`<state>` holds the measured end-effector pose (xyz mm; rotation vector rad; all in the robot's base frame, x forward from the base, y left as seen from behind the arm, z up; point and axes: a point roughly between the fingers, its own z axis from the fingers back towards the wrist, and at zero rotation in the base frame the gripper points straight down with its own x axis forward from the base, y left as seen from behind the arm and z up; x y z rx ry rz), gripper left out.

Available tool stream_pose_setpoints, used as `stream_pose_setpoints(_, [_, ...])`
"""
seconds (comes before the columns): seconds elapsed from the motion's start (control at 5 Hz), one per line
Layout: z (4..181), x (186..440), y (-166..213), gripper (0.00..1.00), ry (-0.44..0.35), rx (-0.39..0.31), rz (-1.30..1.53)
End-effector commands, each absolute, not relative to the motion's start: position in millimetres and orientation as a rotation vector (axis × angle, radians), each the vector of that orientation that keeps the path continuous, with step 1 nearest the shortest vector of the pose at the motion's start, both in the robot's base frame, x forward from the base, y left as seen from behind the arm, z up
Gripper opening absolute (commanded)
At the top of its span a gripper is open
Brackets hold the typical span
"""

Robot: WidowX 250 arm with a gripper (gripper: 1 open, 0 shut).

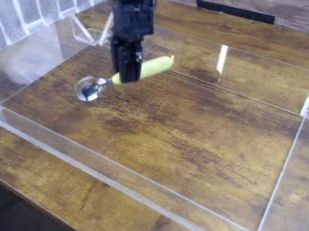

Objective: Move the green spoon to the left

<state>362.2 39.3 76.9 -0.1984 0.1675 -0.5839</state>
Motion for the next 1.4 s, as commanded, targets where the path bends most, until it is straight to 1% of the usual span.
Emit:
stream_pose_setpoints(0.0, [93.1, 374.0, 52.0, 0.00, 0.093, -0.145, -0.590])
stream_pose_setpoints(0.2, [87.2, 377.3, 52.4, 0.00, 0.089, -0.128, -0.593])
stream_pose_setpoints(1.2, [70.3, 384.3, 49.6, 0.00, 0.046, -0.058, -0.595])
